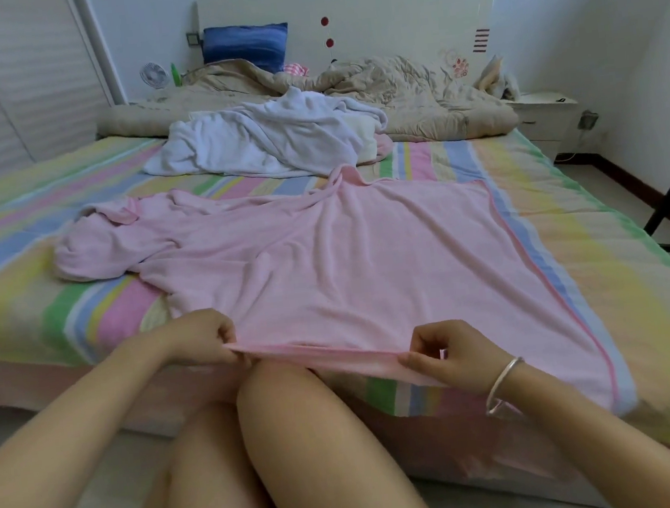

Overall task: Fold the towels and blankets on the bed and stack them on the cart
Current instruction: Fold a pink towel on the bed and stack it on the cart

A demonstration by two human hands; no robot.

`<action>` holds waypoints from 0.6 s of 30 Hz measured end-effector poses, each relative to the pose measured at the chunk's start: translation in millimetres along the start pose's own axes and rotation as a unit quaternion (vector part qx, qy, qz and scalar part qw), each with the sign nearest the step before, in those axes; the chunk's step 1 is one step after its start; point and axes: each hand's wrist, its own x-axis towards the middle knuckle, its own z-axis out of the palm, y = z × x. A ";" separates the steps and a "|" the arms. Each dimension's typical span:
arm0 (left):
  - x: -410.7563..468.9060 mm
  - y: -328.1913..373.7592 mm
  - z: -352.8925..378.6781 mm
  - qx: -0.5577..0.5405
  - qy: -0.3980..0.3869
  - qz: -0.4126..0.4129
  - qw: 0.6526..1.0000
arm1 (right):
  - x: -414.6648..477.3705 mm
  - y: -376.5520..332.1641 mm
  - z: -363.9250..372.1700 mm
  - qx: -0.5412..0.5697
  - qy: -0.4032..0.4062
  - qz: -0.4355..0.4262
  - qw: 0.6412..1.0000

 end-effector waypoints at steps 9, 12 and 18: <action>-3.6 7.7 -3.5 -0.143 0.108 -0.018 0.984 | 18.2 -17.1 -4.5 -0.019 -0.041 0.096 0.994; 16.9 27.0 -9.3 -0.153 0.169 -0.003 0.974 | 42.5 -0.3 -15.6 -0.026 0.031 0.113 0.993; 91.7 57.1 -21.3 -0.089 0.208 -0.003 0.974 | 114.7 44.5 -27.2 -0.064 0.095 0.169 0.979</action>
